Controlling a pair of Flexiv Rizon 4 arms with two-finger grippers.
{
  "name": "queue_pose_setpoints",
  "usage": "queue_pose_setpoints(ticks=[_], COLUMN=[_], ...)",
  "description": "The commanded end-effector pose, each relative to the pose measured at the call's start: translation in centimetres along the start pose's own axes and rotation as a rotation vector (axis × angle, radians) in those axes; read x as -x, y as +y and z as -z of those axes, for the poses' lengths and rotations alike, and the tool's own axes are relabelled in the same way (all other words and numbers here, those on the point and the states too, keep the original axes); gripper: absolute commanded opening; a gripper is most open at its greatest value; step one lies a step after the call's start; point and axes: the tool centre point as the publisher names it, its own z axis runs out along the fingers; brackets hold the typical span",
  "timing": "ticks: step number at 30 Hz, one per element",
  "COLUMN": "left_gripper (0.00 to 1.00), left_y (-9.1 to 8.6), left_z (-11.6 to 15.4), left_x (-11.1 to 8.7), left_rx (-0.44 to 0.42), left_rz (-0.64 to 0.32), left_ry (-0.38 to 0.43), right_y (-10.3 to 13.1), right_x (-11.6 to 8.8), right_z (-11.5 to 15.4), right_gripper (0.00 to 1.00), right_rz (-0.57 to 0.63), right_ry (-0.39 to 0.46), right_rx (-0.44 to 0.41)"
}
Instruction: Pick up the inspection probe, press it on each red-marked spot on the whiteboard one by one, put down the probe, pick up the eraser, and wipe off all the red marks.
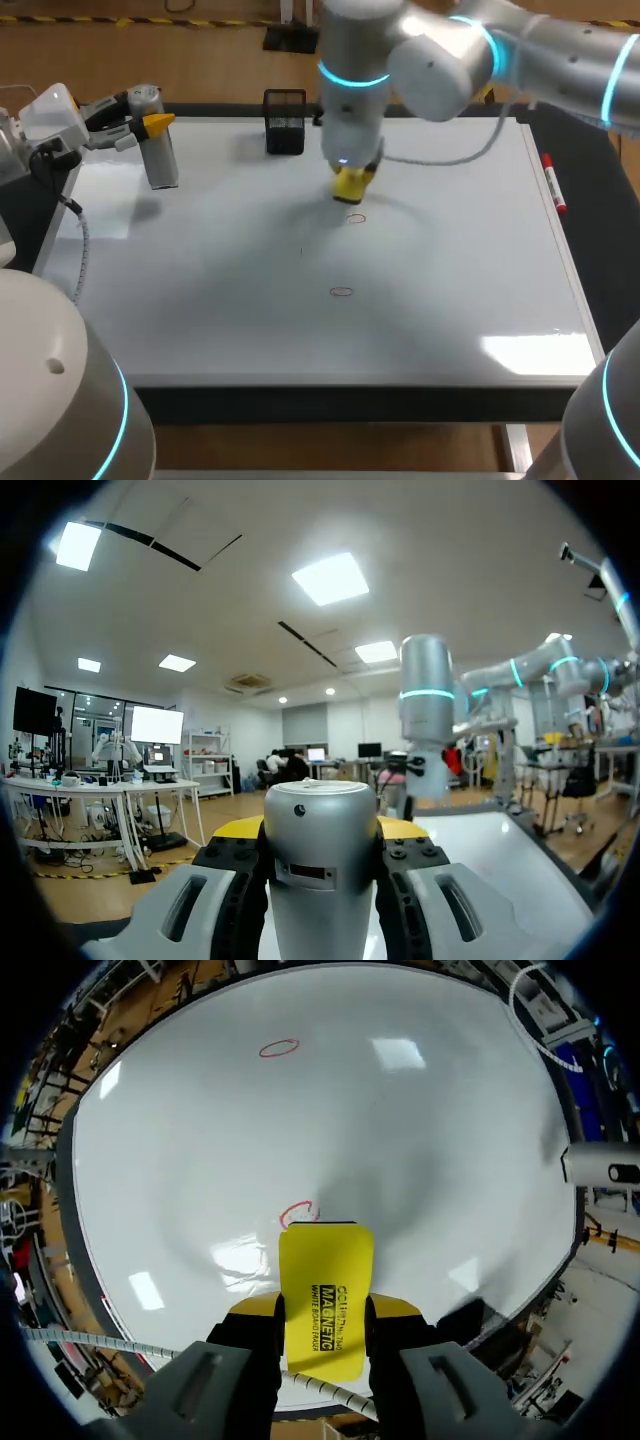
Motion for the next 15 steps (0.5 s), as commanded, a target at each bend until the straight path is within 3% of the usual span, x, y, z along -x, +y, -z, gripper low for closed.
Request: queue_pose_setpoints(ticks=[1,15], left_gripper=[0.0,0.0], left_y=[-0.1,-0.1], left_z=[0.0,0.0], left_x=[0.0,0.0], left_rx=[-0.001,-0.001], left_rz=[-0.001,-0.001], left_ry=[-0.001,-0.001], right_y=[-2.5,-9.2], right_x=[-3.7,-11.3], right_z=[-0.2,-2.2], right_gripper=[0.0,0.0], right_rz=[-0.05,-0.269], right_ry=[-0.003,0.045], right_rx=[0.011,0.047])
